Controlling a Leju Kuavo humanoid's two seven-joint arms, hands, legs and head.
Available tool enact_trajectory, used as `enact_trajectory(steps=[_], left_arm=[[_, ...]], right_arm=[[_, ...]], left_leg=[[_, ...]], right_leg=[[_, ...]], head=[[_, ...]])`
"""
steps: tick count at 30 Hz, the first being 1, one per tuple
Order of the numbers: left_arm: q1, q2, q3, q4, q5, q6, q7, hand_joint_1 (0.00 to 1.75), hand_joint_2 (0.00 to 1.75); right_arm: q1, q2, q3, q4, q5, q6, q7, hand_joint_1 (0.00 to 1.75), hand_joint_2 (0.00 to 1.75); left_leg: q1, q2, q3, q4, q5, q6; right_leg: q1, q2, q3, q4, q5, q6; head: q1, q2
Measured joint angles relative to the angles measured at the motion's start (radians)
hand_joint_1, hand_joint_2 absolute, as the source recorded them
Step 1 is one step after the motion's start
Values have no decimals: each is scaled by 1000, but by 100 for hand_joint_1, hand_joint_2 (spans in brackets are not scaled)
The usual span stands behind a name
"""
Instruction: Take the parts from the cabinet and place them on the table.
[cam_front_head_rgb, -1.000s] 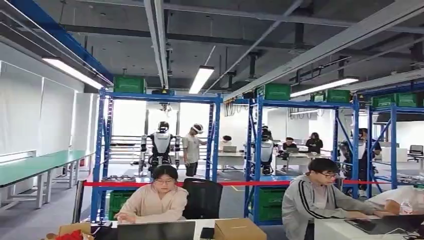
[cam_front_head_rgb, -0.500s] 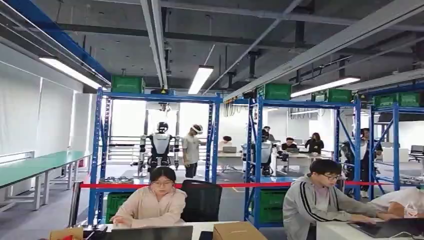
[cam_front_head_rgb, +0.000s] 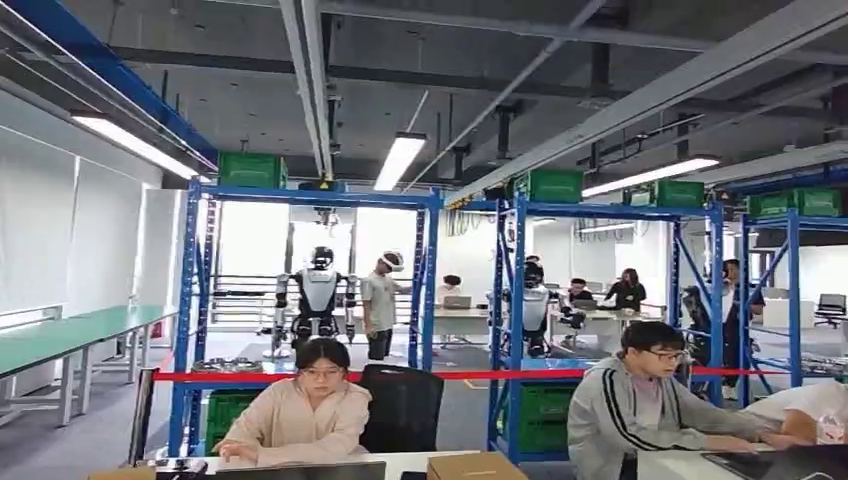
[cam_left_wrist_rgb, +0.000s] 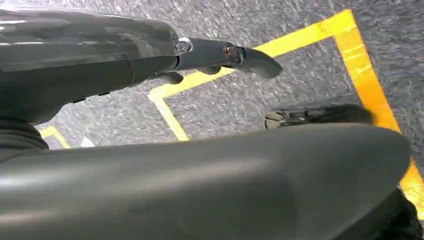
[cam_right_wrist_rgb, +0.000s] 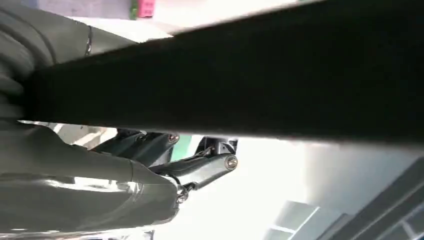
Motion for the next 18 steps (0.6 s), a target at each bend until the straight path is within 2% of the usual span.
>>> enact_trajectory(steps=[2, 4, 5, 6, 7, 8, 10, 11, 12, 13, 15, 16, 17, 18], left_arm=[[-4, -2, -4, 0, -3, 0, 0, 0, 0], [-9, -2, -6, 0, -8, 0, 4, 0, 0], [-11, -2, -8, 0, -11, 0, 6, 0, 0], [-13, -2, -10, 0, -13, 0, 8, 0, 0], [-14, -2, -10, 0, -15, -2, 9, 0, 0], [-16, -2, -11, 0, -18, -5, 8, 0, 0], [-18, -3, -16, 0, -25, -9, 4, 0, 0], [-21, -6, -19, 0, -28, -10, 2, 0, 0], [-24, -10, -20, 0, -33, -11, 1, 0, 0], [-24, -10, -21, 0, -35, -12, 0, 0, 0], [-25, -10, -26, 0, -43, -19, -2, 0, 0], [-28, -11, -30, 0, -45, -20, -2, 0, 0], [-29, -12, -34, 0, -48, -21, -2, 0, 0], [-31, -12, -35, 0, -52, -21, -2, 0, 0]], right_arm=[[-27, 0, -1, 4, 9, 0, 28, 175, 175], [-63, 8, 8, 41, 58, -18, 49, 175, 175], [-77, 11, 18, 69, 94, -35, 56, 175, 175], [-92, 17, 32, 105, 127, -53, 59, 175, 175], [-103, 23, 45, 135, 150, -68, 65, 175, 175], [-119, 31, 61, 169, 175, -82, 75, 175, 175], [-168, 56, 94, 247, 229, -113, 89, 175, 175], [-193, 68, 108, 287, 255, -134, 95, 175, 175], [-215, 79, 122, 321, 274, -149, 98, 175, 175], [-235, 90, 137, 363, 294, -164, 104, 175, 175], [-272, 118, 160, 437, 344, -207, 127, 175, 175], [-291, 134, 169, 479, 369, -231, 137, 175, 175], [-311, 150, 178, 522, 406, -268, 148, 175, 175], [-334, 166, 185, 562, 435, -303, 160, 175, 175]], left_leg=[[6, 0, 4, -3, -1, 6], [6, 0, 9, -3, -5, 12], [5, 0, 11, -3, -7, 14], [4, 0, 14, -3, -9, 15], [4, 0, 16, -3, -10, 16], [2, -2, 20, -3, -13, 16], [-1, -5, 29, -4, -16, 14], [1, -5, 30, -7, -17, 13], [-2, -6, 28, -9, -16, 8], [3, -5, 27, -11, -14, 1], [4, -5, 31, -21, -10, -10], [0, -5, 34, -28, -11, -17], [2, -4, 30, -13, -28, -17], [1, -4, 9, 31, -57, -17]], right_leg=[[-2, -3, -9, 29, -27, 11], [-8, -7, -82, 176, -95, 22], [-9, -7, -123, 253, -119, 24], [-9, -7, -156, 306, -125, 24], [-9, -7, -166, 309, -109, 22], [-8, -6, -153, 266, -71, 17], [-1, -5, -83, 90, 34, -4], [6, -5, -57, 29, 46, -18], [9, -6, -53, 22, 46, -23], [13, -5, -53, 15, 46, -25], [16, -5, -50, 8, 43, -32], [7, -7, -38, -17, 53, -36], [4, -9, -31, -33, 60, -37], [3, -10, -30, -35, 62, -41]], head=[[0, 0], [0, 0], [0, 0], [0, -1], [0, -1], [0, -1], [0, -1], [0, -1], [0, -1], [0, 0], [0, -1], [1, -1], [0, -1], [0, -1]])
